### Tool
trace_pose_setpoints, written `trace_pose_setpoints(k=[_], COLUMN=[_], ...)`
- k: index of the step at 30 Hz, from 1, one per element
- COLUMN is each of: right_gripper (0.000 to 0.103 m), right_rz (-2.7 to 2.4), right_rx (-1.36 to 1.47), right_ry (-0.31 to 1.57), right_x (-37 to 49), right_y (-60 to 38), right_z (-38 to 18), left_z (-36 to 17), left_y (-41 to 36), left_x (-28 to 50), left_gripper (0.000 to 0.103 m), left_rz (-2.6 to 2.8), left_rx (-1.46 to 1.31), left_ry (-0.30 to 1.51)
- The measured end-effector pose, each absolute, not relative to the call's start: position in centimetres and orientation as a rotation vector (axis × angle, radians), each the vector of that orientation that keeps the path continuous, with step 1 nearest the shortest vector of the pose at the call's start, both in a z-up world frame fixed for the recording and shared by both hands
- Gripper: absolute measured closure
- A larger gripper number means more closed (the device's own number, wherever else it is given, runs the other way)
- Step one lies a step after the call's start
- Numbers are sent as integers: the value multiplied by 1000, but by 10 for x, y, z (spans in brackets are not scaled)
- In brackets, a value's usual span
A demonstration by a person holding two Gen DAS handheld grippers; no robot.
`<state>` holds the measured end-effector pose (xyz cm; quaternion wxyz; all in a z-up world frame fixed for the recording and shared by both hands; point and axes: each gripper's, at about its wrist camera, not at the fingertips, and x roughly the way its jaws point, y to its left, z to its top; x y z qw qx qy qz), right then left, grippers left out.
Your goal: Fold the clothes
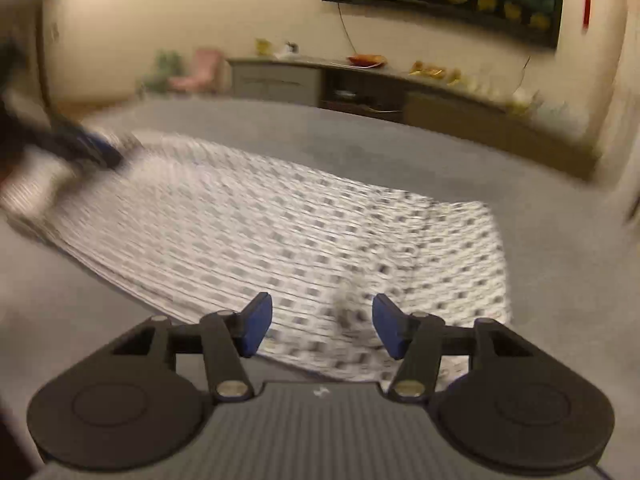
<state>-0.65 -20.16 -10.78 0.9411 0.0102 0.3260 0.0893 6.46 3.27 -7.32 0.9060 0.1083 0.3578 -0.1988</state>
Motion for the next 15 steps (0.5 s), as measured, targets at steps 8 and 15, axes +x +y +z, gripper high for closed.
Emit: trace_pose_setpoints(k=[8,15], right_gripper=[78,32], right_rz=[18,-119], right_rx=[8,20], right_ry=[747,676], right_x=[38,21], right_y=[-225,-240], right_z=[-140,-124], left_z=[-87,-94], left_y=[10,10], left_x=[66,74], left_gripper=[63,60], left_rz=[-429,-384], left_rx=[277,252], left_ry=[758,792])
